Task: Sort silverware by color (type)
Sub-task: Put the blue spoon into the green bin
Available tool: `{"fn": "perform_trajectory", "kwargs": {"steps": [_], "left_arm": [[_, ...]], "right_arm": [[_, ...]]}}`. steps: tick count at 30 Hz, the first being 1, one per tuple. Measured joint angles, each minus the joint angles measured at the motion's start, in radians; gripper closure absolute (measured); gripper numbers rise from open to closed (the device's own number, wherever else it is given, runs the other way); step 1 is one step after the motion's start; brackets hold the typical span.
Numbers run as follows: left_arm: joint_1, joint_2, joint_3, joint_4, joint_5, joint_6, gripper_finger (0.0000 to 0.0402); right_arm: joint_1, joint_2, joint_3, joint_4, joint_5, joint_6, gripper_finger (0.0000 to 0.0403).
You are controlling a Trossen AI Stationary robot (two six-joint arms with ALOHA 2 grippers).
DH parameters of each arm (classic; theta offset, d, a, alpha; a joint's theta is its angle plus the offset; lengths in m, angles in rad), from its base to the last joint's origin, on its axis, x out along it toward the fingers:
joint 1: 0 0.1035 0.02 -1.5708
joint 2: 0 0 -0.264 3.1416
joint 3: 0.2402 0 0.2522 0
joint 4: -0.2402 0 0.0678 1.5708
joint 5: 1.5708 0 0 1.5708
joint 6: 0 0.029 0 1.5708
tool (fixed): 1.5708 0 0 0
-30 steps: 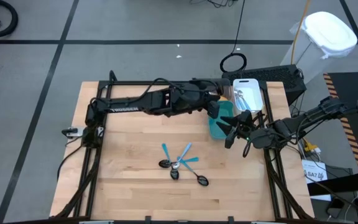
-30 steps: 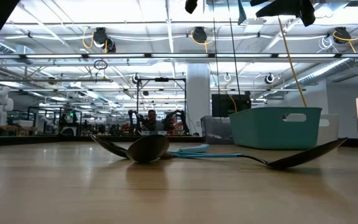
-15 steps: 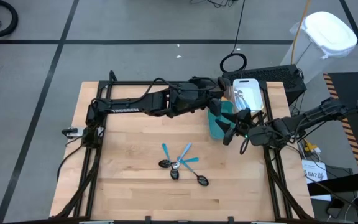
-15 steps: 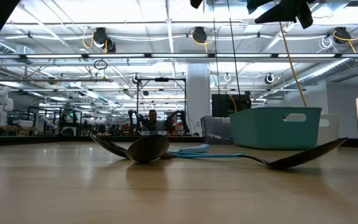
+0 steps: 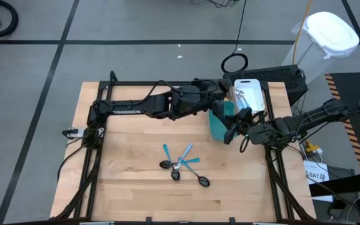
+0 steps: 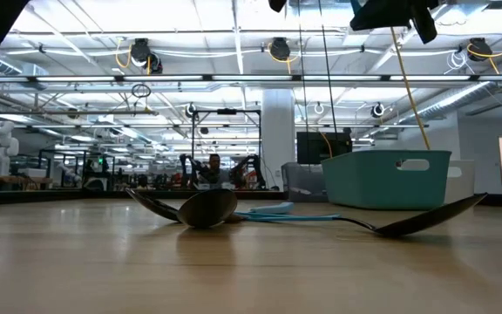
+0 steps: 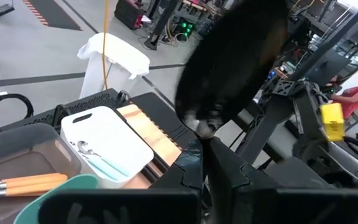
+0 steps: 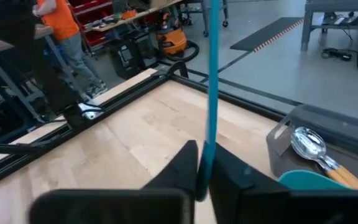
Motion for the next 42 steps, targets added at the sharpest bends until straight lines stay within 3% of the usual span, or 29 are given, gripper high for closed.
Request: {"fn": "perform_trajectory", "kwargs": {"steps": [6, 14, 18, 25, 30, 37, 42], "left_arm": [[-0.005, 0.000, 0.000, -0.023, 0.007, 0.001, 0.0386], [-0.006, 0.000, 0.001, -0.152, 0.019, -0.018, 0.0282], [-0.007, -0.001, 0.001, -0.209, 0.046, -0.042, 0.0253], [-0.015, -0.001, 0.026, -0.305, 0.168, -0.029, 0.0248], [-0.035, -0.001, 0.026, -0.325, 0.179, -0.003, 0.0248], [-0.065, -0.001, 0.026, -0.329, 0.180, -0.001, 0.0248], [-0.083, -0.001, 0.026, -0.344, 0.180, 0.005, 0.0248]], "right_arm": [[0.000, -0.011, 0.000, -0.052, -0.024, 0.096, 0.0393], [0.003, -0.087, 0.000, -0.168, -0.102, 0.275, 0.0399], [0.002, -0.140, 0.000, -0.263, -0.177, 0.360, 0.0399], [0.002, -0.222, 0.000, -0.501, -0.353, 0.591, 0.0399], [0.002, -0.264, -0.002, -0.563, -0.383, 0.650, 0.0400], [0.002, -0.318, -0.110, -0.535, -0.389, 0.776, 0.0400], [0.002, -0.357, -0.240, -0.394, -0.412, 0.875, 0.0400]]}}
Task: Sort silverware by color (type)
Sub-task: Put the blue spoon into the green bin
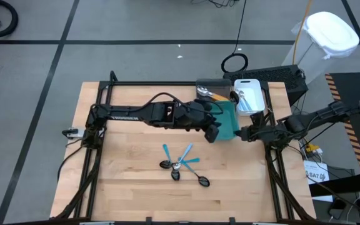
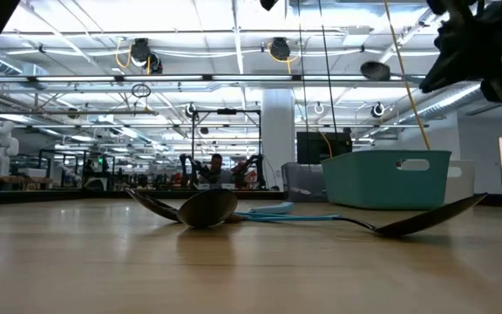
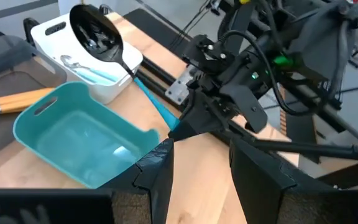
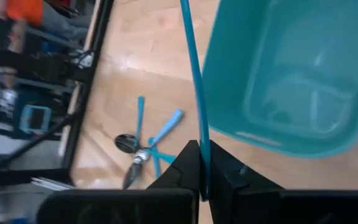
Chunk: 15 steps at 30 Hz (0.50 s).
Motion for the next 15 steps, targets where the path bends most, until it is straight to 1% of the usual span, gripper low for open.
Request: {"fn": "perform_trajectory", "kwargs": {"steps": [5, 15], "left_arm": [[-0.017, 0.000, 0.000, -0.054, 0.000, 0.024, 0.0248], [-0.022, 0.000, 0.000, -0.132, -0.006, 0.069, 0.0247]], "right_arm": [[0.000, -0.003, -0.098, 0.152, 0.002, 0.083, 0.0400], [-0.052, 0.004, -0.212, 0.257, 0.004, 0.196, 0.0399]]}}
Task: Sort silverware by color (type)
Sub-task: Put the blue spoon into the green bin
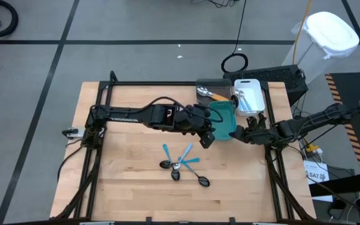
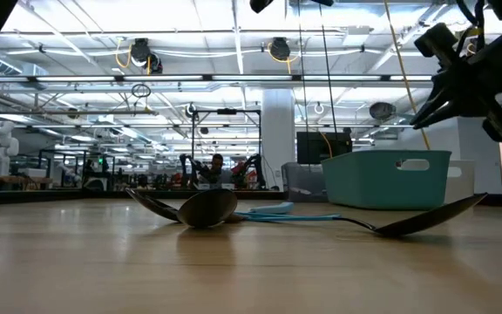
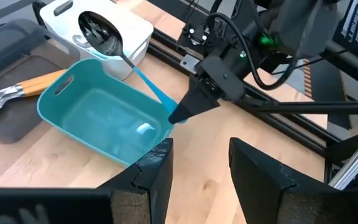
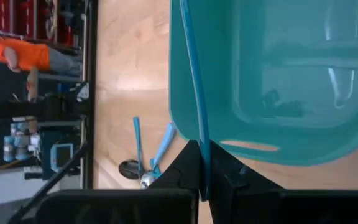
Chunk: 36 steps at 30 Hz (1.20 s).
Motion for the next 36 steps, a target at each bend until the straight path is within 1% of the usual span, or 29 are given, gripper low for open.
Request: {"fn": "perform_trajectory", "kwargs": {"steps": [5, 8, 13, 16, 19, 25, 26, 29, 30, 33, 34, 36], "left_arm": [[0.000, 0.000, 0.000, -0.004, 0.000, 0.007, 0.0247], [0.000, 0.000, 0.000, -0.004, 0.000, 0.026, 0.0247], [0.015, 0.000, 0.000, -0.007, -0.001, 0.074, 0.0247], [0.039, 0.000, 0.000, -0.020, 0.012, 0.086, 0.0247], [0.084, 0.000, 0.000, -0.018, 0.105, 0.114, 0.0247], [0.222, 0.001, 0.000, -0.029, 0.446, 0.178, 0.0248], [0.243, 0.008, 0.000, -0.028, 0.478, 0.177, 0.0248], [0.300, 0.030, 0.000, -0.028, 0.524, 0.175, 0.0247], [0.317, 0.045, 0.000, -0.004, 0.559, 0.179, 0.0246], [0.358, 0.080, 0.000, 0.055, 0.700, 0.158, 0.0224], [0.370, 0.089, 0.000, 0.086, 0.733, 0.141, 0.0212], [0.387, 0.103, 0.000, 0.106, 0.760, 0.131, 0.0182]], "right_arm": [[-0.026, 0.009, -0.011, 0.061, -0.007, 0.027, 0.0398], [-0.037, 0.027, -0.011, 0.133, -0.023, 0.026, 0.0398], [-0.042, 0.072, -0.011, 0.220, -0.036, 0.007, 0.0397], [-0.040, 0.092, -0.011, 0.310, -0.064, -0.016, 0.0397], [-0.040, 0.106, -0.008, 0.384, -0.099, -0.034, 0.0398], [-0.040, 0.115, 0.038, 0.400, -0.108, -0.051, 0.0399], [-0.039, 0.117, 0.045, 0.401, -0.108, -0.054, 0.0399], [-0.039, 0.118, 0.066, 0.401, -0.106, -0.055, 0.0399], [-0.039, 0.122, 0.074, 0.401, -0.105, -0.059, 0.0399], [-0.039, 0.126, 0.089, 0.399, -0.104, -0.069, 0.0399], [-0.040, 0.127, 0.095, 0.403, -0.104, -0.075, 0.0399], [-0.040, 0.127, 0.100, 0.408, -0.104, -0.085, 0.0399]]}}
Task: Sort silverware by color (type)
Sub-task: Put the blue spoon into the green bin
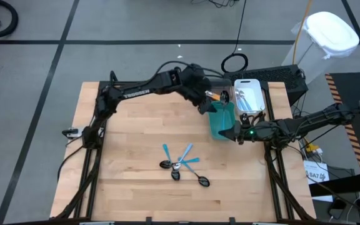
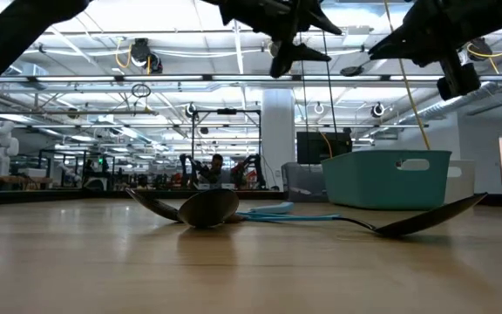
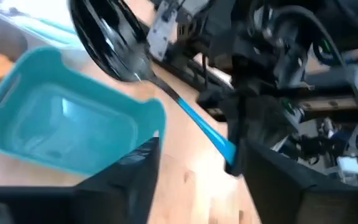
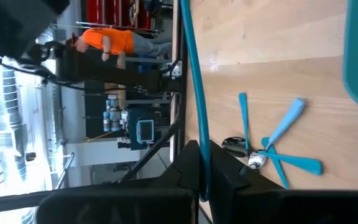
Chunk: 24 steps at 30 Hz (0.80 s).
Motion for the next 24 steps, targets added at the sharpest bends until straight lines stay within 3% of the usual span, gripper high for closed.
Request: {"fn": "perform_trajectory", "kwargs": {"steps": [4, 8, 12, 19, 24], "left_arm": [[0.032, 0.006, 0.000, 0.045, -0.028, -0.002, 0.0128], [0.071, 0.006, 0.000, 0.113, -0.049, 0.005, 0.0112], [0.125, 0.016, 0.001, 0.186, 0.052, -0.009, 0.0117], [0.194, 0.090, -0.002, 0.209, 0.340, -0.142, 0.0121], [0.180, 0.091, 0.000, 0.201, 0.377, -0.082, 0.0121]], "right_arm": [[-0.001, 0.000, 0.007, 0.001, -0.003, -0.009, 0.0399], [-0.001, 0.000, 0.008, 0.019, -0.021, -0.030, 0.0399], [-0.001, 0.000, 0.008, 0.048, -0.068, -0.063, 0.0399], [-0.001, 0.000, 0.008, 0.053, -0.109, -0.062, 0.0399], [-0.001, 0.000, 0.008, 0.053, -0.110, -0.051, 0.0399]]}}
